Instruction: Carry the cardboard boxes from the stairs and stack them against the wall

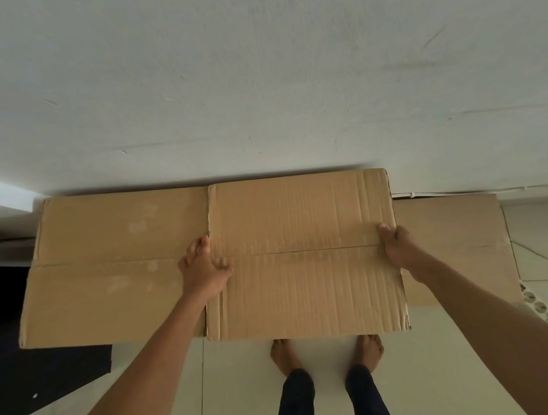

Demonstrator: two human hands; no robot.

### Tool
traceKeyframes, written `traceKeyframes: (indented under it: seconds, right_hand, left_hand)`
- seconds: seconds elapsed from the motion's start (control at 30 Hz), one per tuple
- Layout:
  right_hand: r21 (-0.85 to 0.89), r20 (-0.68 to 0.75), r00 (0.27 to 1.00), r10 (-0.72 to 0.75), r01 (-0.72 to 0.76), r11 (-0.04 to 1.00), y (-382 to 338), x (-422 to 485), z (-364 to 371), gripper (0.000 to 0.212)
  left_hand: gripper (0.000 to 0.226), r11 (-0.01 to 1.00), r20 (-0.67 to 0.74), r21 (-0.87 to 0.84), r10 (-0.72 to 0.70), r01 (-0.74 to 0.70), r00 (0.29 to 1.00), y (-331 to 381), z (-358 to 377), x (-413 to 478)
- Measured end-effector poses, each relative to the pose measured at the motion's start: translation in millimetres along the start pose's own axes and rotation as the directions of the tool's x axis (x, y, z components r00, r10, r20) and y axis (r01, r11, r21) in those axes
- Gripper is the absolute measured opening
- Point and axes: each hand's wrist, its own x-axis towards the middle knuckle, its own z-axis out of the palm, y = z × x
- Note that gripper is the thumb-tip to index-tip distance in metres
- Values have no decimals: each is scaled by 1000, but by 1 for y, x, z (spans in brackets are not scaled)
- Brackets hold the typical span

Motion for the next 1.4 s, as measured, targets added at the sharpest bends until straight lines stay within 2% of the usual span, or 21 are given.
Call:
traceKeyframes:
  seconds: [0.1, 0.17, 0.27, 0.43, 0.53, 0.63, 0.77, 0.87, 0.93, 1.17, 1.33, 1.4]
  right_hand:
    - [-60, -83, 996, 35, -41, 997, -6, -4, -2, 62]
    - [-158, -110, 994, 12, -29, 987, -13, -12, -6, 69]
    - [-378, -79, 988, -133, 94, 921, -31, -30, -9, 64]
    - [-655, 118, 917, -382, 361, 664, -103, -77, -13, 58]
    - [-688, 276, 841, -466, 511, 515, -157, -115, -6, 55]
    - [-720, 437, 732, -522, 633, 285, -208, -157, 8, 55]
    - [-666, 612, 562, -556, 745, 20, -259, -223, 34, 59]
    - [-576, 723, 423, -545, 806, -139, -278, -277, 54, 61]
    - [-528, 761, 369, -534, 830, -178, -287, -305, 65, 63]
    - [-235, 905, 37, -425, 874, -426, -272, -447, 143, 67]
    - [-30, 963, -136, -234, 806, -592, -232, -551, 200, 73]
    - [61, 966, -203, -157, 776, -627, -209, -593, 222, 71]
  left_hand:
    - [88, 1000, 30, -24, -16, 16, 999, 7, -5, -6]
    - [87, 991, 69, -125, -46, 54, 997, 11, -12, -14]
    - [81, 980, 66, -197, -27, 39, 997, 11, -27, -28]
    - [72, 972, -19, -233, -47, 41, 999, 9, -70, -66]
    - [69, 946, -86, -318, -99, 67, 991, 3, -104, -98]
    - [65, 919, -185, -391, -139, 57, 973, -11, -134, -140]
    - [62, 871, -277, -477, -275, 117, 921, -42, -162, -210]
    - [61, 830, -360, -538, -386, 149, 849, -72, -172, -272]
    - [60, 819, -389, -539, -449, 196, 805, -87, -178, -304]
    - [66, 678, -423, -648, -699, 346, 577, -169, -169, -446]
    - [68, 529, -377, -753, -835, 392, 402, -215, -144, -547]
    - [67, 468, -355, -785, -877, 406, 323, -234, -129, -593]
